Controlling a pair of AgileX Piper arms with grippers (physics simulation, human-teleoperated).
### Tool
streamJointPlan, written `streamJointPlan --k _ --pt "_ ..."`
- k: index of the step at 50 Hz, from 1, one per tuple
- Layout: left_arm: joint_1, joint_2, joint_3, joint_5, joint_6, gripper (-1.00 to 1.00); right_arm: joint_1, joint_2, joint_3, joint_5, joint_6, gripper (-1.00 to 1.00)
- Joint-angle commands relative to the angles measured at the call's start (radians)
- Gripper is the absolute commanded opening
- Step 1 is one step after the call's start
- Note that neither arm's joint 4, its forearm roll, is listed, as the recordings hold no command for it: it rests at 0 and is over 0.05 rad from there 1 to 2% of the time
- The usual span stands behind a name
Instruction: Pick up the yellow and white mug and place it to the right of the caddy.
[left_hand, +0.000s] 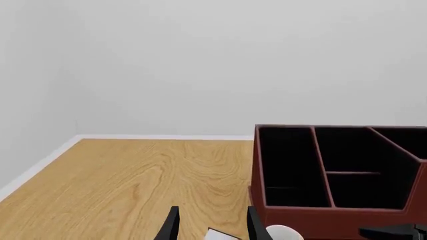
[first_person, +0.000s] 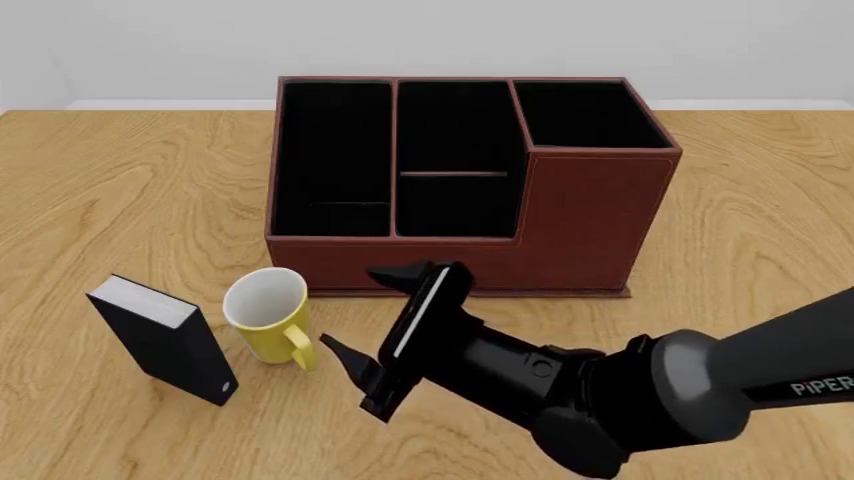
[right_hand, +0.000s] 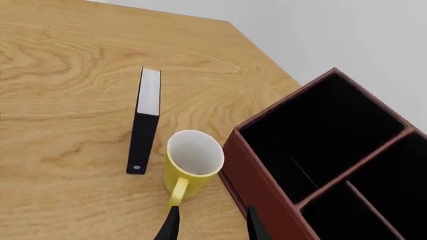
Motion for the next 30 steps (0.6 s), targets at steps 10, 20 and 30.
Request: streamJointPlan --k 10,20,30 --pt "0.003 0.000 -0.004 0.010 0.004 1.00 0.015 0.014 -0.051 0.041 0.034 1.00" --pt "0.002 0.000 -0.003 0.013 0.005 1.00 0.023 0.038 -0.065 0.044 0.051 1.00" --pt "0.010 0.000 -0.001 0.012 0.005 1.00 0.034 0.051 -0.076 0.049 0.062 1.00"
